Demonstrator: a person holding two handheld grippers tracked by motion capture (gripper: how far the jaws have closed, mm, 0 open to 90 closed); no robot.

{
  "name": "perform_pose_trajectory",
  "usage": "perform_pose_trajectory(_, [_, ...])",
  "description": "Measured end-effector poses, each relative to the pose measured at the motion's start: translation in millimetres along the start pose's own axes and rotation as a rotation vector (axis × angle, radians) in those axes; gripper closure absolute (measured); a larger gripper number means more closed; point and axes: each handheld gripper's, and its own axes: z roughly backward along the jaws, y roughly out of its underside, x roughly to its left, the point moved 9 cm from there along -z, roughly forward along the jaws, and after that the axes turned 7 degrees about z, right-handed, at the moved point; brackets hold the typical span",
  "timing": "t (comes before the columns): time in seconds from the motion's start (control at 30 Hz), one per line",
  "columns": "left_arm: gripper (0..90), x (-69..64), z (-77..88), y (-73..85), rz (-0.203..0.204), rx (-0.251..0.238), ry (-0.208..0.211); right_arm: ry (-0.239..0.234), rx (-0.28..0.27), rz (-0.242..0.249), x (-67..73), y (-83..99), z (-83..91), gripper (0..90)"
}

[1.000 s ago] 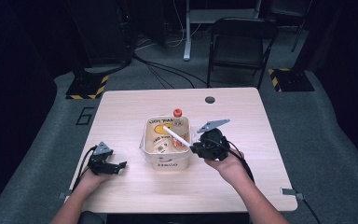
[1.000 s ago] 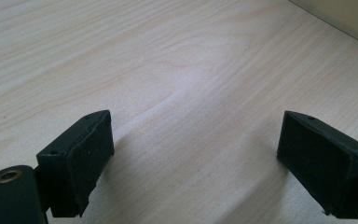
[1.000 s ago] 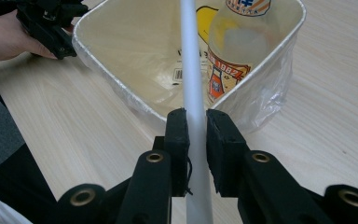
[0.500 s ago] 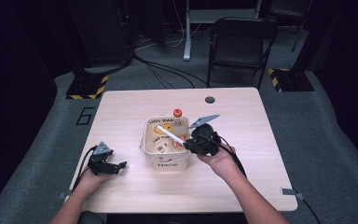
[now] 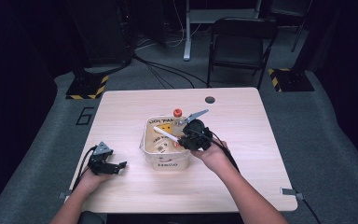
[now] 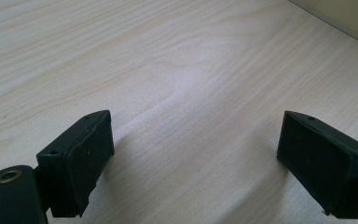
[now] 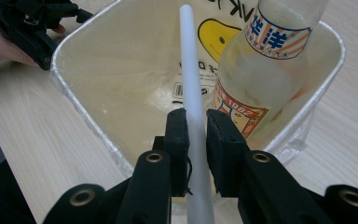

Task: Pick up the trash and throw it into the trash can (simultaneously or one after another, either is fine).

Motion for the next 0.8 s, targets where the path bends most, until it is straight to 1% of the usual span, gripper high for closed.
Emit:
perform_pose_trajectory(0.1, [10.5, 0.0, 0.0, 0.0, 0.000, 0.000, 0.000, -0.002, 0.021, 0.005, -2.2, -1.7, -5.5, 77.9])
perform_pose_trajectory(0.27, [10.5, 0.0, 0.0, 0.0, 0.000, 0.000, 0.000, -0.010, 0.030, 0.003, -4.1, -4.7, -11.8, 77.0])
perform_pose_trajectory(0.3, [10.5, -0.2, -0.1, 0.0, 0.002, 0.000, 0.001, -0.017, 0.034, 0.006, -4.0, -5.0, -13.3, 76.3])
perform_pose_trajectory(0.37, [10.5, 0.0, 0.0, 0.0, 0.001, 0.000, 0.000, -0.011, 0.038, 0.008, -4.8, -5.0, -16.0, 74.3])
perform_pose_trajectory(0.43, [10.5, 0.0, 0.0, 0.0, 0.000, 0.000, 0.000, -0.012, 0.039, 0.012, -5.7, -5.2, -17.8, 68.1])
perform_pose_trajectory(0.53, [10.5, -0.1, 0.0, 0.0, 0.000, 0.000, 0.000, -0.013, 0.013, 0.016, -6.5, -6.9, -14.7, 61.1])
perform_pose_trajectory(0.57, [10.5, -0.1, 0.0, 0.0, 0.000, 0.000, 0.000, -0.006, -0.001, 0.016, -7.3, -7.3, -12.2, 60.2])
perform_pose_trajectory(0.63, [10.5, 0.0, 0.0, 0.0, 0.000, 0.000, 0.000, -0.008, -0.024, 0.019, -8.1, -6.9, -5.1, 58.5])
perform_pose_trajectory(0.7, [10.5, 0.0, 0.0, 0.0, 0.001, 0.000, 0.000, 0.003, -0.039, 0.021, -10.8, -5.7, 0.4, 57.0])
perform_pose_trajectory(0.8, [10.5, -0.1, 0.0, 0.0, 0.001, 0.000, 0.000, 0.025, -0.063, 0.013, -18.5, -1.1, 8.7, 55.0])
